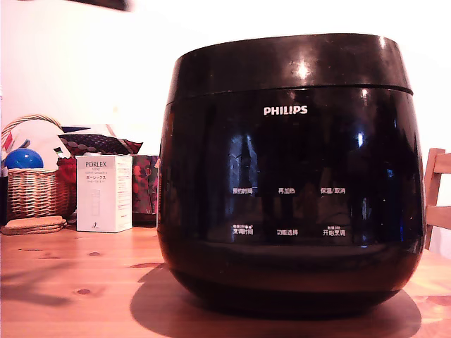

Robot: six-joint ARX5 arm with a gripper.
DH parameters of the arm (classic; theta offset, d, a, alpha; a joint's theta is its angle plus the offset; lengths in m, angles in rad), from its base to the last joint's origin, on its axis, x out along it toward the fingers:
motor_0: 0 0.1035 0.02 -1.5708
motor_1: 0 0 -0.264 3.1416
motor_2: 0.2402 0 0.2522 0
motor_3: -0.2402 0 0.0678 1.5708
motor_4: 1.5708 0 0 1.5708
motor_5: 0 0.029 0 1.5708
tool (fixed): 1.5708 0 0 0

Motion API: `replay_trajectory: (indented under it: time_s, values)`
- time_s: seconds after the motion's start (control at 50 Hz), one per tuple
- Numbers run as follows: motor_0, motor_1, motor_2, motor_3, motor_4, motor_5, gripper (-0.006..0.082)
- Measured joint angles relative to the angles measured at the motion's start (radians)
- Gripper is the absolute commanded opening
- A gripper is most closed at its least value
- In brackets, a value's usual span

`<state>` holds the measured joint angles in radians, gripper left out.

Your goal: Close the rice cooker by pressing the lid down with medium force

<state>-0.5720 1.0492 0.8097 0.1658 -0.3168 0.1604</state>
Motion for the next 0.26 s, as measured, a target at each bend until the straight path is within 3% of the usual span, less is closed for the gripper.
replay_trajectory:
  time_s: [0.26]
  values:
    - [0.145, -0.073, 0.0, -0.097, -0.054, 0.001, -0.0024]
